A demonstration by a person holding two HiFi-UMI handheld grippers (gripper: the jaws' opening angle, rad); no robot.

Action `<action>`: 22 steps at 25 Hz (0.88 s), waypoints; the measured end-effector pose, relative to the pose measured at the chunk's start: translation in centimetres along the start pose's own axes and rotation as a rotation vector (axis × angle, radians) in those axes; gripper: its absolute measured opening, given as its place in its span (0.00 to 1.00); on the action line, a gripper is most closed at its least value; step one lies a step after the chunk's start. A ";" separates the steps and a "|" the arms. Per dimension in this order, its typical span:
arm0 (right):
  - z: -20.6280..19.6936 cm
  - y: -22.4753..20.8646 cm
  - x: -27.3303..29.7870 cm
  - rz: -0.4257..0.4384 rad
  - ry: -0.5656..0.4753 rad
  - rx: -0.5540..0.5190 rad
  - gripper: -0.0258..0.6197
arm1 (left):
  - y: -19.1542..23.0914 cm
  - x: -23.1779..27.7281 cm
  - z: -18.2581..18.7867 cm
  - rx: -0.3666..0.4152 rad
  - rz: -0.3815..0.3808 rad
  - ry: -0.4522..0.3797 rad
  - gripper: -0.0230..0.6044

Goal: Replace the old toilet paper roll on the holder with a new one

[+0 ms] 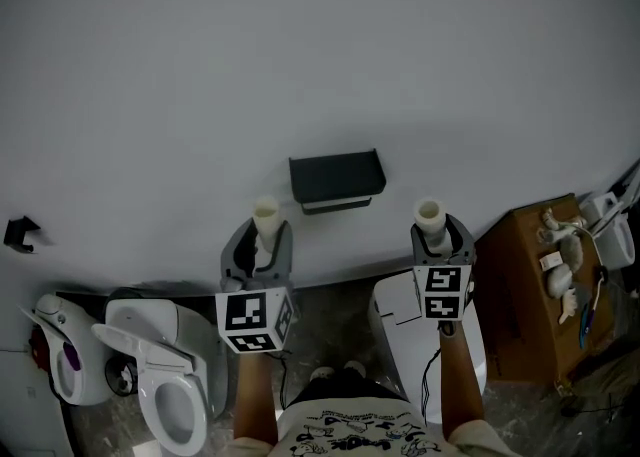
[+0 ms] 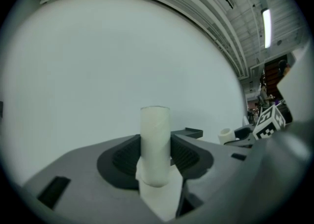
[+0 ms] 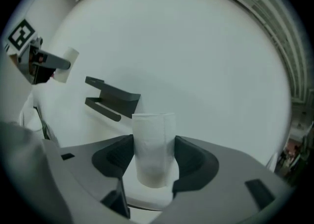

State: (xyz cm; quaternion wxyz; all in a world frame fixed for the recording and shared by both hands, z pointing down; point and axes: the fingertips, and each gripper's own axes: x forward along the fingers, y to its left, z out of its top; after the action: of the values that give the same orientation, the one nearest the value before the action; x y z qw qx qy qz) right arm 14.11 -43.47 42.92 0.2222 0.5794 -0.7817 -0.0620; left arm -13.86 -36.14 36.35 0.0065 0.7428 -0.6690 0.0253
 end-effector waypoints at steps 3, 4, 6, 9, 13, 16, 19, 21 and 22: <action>0.1 0.2 1.2 -0.016 0.030 -0.176 0.46 | 0.9 -0.6 -0.1 -0.002 0.014 0.005 0.34; 0.1 0.3 1.7 -0.022 0.039 -0.238 0.46 | 1.1 -0.8 -0.1 -0.001 0.019 0.006 0.34; 0.1 0.5 2.6 -0.031 0.060 -0.376 0.46 | 1.5 -0.9 -0.2 0.001 0.028 0.008 0.34; -0.1 0.7 3.9 -0.054 0.084 -0.635 0.46 | 1.8 -1.1 -0.3 0.002 0.036 0.010 0.34; 0.3 1.1 5.1 -0.108 0.094 -0.996 0.46 | 1.8 -1.4 -0.4 0.005 0.043 0.016 0.34; 0.6 1.7 5.7 -0.109 0.078 -1.120 0.46 | 1.8 -1.6 -0.7 0.000 0.053 0.021 0.34; 0.4 2.1 6.3 -0.092 0.073 -1.137 0.46 | 1.8 -1.7 -0.8 0.006 0.063 0.026 0.34; 0.3 2.3 6.6 -0.093 0.071 -1.156 0.46 | 1.8 -1.8 -0.8 0.006 0.066 0.026 0.34; 0.3 2.5 6.7 -0.092 0.071 -1.168 0.46 | 1.9 -1.9 -0.8 0.004 0.069 0.024 0.34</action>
State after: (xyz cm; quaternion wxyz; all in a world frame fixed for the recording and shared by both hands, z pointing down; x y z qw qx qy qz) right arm 10.24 -48.97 45.39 0.5279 0.3959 -0.5841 -0.4727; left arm -15.96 -34.41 36.97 0.0122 0.7190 -0.6939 0.0360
